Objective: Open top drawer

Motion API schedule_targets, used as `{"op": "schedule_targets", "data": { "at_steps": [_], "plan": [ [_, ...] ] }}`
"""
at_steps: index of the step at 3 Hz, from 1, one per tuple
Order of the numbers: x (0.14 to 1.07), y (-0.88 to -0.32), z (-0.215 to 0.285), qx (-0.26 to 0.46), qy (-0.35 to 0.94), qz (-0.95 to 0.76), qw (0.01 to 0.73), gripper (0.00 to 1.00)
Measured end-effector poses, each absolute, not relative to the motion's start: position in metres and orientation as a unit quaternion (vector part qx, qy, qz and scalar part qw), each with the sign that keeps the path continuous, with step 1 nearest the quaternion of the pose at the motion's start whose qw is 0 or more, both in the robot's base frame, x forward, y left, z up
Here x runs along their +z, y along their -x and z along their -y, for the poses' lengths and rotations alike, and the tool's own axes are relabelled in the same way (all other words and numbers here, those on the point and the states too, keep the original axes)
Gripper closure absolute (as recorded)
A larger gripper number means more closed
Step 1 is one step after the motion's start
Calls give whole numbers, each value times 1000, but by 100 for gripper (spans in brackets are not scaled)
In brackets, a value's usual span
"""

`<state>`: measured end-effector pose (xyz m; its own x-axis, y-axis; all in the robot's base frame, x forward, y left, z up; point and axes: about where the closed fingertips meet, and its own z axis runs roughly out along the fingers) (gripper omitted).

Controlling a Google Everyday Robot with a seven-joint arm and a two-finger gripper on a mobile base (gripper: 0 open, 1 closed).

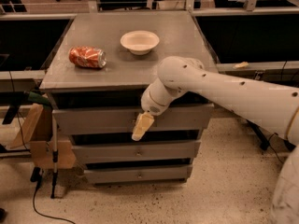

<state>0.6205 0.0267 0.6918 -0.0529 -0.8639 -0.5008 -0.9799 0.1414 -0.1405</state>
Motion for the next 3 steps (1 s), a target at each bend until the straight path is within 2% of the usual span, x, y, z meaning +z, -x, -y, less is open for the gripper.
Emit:
{"op": "schedule_targets", "data": {
  "at_steps": [1,3],
  "plan": [
    [676,-636,-20,101,637,-731,225,18],
    [673,-637,18,83,613,-752,226,65]
  ]
}}
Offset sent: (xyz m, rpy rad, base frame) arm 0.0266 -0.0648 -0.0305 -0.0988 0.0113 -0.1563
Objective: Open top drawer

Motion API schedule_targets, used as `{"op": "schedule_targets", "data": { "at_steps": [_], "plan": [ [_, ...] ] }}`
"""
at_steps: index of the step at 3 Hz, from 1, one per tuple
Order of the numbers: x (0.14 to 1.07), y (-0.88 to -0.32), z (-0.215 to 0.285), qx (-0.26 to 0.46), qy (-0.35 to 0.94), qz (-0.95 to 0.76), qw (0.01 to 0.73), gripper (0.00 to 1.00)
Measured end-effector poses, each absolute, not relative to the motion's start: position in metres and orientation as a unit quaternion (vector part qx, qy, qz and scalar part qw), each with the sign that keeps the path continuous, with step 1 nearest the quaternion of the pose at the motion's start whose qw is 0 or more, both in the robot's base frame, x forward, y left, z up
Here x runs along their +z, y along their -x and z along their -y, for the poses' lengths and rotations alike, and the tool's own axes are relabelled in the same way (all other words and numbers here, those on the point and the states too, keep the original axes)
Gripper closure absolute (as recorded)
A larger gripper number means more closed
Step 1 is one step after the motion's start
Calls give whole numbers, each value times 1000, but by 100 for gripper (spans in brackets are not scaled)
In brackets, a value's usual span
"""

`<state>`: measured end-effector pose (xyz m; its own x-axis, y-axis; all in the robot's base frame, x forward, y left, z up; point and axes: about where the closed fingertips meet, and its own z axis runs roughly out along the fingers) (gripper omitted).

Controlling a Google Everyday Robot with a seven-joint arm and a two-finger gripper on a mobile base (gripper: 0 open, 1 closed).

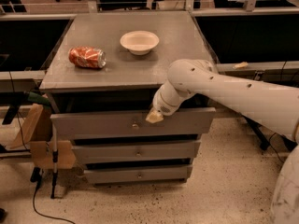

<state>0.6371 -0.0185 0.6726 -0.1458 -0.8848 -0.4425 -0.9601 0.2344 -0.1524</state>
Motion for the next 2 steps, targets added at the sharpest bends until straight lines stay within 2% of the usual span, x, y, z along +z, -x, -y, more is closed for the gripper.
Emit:
{"op": "schedule_targets", "data": {
  "at_steps": [1,2],
  "plan": [
    [681,-634,18,84,615,-750,231,96],
    [685,-620,36,81,617,-747,235,100]
  ]
}}
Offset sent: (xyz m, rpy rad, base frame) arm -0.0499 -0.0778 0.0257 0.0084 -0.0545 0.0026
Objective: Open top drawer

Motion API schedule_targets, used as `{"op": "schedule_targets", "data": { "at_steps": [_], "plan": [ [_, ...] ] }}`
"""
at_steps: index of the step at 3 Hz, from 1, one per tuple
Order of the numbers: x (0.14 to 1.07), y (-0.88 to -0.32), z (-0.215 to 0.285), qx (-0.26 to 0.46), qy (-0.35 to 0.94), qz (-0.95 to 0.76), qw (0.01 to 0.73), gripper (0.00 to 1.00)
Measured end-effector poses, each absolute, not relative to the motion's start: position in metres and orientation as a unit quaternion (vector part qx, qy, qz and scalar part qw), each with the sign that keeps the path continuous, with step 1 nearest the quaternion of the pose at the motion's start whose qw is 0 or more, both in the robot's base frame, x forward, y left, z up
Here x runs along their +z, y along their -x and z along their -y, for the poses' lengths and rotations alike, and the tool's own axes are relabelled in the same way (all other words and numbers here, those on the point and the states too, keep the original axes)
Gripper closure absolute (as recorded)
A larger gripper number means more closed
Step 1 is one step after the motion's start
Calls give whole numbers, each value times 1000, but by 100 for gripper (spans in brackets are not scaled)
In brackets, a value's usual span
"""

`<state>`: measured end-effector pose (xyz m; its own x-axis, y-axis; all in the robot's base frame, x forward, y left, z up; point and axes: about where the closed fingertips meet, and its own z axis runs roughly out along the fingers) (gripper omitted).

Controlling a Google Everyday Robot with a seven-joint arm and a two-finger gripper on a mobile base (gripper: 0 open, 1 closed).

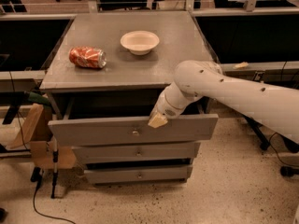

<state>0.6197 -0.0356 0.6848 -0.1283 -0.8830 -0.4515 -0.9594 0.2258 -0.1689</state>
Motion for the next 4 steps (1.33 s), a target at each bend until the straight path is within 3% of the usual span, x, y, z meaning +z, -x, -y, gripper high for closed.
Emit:
{"op": "schedule_targets", "data": {
  "at_steps": [1,3,4],
  "plan": [
    [685,-613,40,82,624,-740,237,81],
    [681,-590,40,95,634,-732,230,35],
    [678,-581,49,91,642,-728,223,4]
  ]
}}
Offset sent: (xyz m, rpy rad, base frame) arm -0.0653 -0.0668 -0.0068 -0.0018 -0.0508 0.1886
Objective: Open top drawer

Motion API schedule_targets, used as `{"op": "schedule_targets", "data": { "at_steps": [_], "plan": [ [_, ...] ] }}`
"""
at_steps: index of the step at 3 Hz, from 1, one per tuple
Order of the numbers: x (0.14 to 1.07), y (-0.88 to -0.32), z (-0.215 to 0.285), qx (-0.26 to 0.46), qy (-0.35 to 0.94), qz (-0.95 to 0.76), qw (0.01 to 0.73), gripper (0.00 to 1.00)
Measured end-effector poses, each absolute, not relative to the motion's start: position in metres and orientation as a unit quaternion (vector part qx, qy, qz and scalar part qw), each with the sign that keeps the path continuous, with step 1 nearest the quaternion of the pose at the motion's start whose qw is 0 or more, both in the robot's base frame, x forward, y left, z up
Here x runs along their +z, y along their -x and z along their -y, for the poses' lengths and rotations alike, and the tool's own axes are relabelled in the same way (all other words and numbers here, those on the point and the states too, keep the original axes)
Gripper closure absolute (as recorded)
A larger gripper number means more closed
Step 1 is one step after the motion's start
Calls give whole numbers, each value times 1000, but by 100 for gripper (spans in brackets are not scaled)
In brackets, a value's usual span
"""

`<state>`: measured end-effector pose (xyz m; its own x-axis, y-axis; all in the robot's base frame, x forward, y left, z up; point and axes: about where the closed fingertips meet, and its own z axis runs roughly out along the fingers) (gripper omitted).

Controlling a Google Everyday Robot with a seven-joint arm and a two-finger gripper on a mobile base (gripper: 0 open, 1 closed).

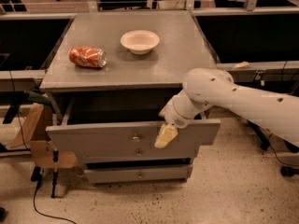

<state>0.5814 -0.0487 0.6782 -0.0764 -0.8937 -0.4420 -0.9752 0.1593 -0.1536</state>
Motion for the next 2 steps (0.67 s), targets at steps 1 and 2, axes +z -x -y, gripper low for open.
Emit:
{"op": "schedule_targets", "data": {
  "at_steps": [1,2],
  "plan": [
    [678,-581,49,91,642,-728,223,0],
    [678,-581,49,91,642,-728,223,0]
  ]
}}
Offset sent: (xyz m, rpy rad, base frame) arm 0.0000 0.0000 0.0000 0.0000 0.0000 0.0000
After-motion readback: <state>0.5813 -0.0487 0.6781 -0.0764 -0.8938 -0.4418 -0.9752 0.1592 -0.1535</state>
